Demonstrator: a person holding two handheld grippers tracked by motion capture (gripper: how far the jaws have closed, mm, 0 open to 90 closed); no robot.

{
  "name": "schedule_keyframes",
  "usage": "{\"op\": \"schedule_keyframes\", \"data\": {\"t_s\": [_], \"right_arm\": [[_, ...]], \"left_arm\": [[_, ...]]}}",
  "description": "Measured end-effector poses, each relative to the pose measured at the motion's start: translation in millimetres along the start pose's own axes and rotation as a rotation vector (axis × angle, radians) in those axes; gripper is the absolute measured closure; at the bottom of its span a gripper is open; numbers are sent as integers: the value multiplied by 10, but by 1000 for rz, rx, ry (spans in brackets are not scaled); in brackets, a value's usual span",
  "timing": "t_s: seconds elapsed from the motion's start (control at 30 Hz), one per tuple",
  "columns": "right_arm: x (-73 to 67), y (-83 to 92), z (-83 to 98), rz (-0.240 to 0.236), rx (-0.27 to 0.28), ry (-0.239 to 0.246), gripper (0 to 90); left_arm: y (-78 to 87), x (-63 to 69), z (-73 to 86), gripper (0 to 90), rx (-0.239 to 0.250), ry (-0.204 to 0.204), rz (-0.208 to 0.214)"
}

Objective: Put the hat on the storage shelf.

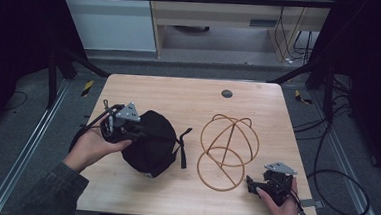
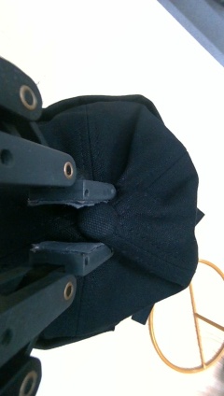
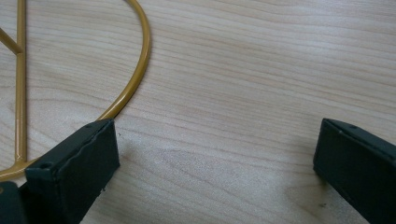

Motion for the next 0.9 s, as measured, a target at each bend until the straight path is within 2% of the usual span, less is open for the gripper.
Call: {"op": "schedule_keyframes", "data": {"t_s": [0.17,0.37,0.57,0.63,0.7,0.77,0.9], "right_arm": [[2,-1,-1,0,1,2,4],[3,-2,-3,-3,0,2,3],[9,-4,-5,-4,-1,4,4],[10,-6,-5,-4,0,5,4],[11,-9,-7,-3,1,5,3],[11,-9,-7,-4,1,4,4],[10,-9,-7,-4,0,3,4]], "left_arm": [[147,75,-97,738,40,-25,-7],[346,144,-232,739,70,-73,-16],[499,192,-281,739,98,-86,-14],[560,220,-315,739,103,-102,-19],[638,275,-365,739,126,-122,-27],[692,329,-409,739,151,-127,-22],[779,421,-505,739,159,-161,-23]]}}
Point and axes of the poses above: each handheld gripper's, and its own axes: y roughly backward along the jaws, z roughly out of its underside, x roughly to its right, the point moved 3 cm from there along -y, roughly forward along the jaws, and after that the axes turned 14 degrees about x, right-handed, at the moved point
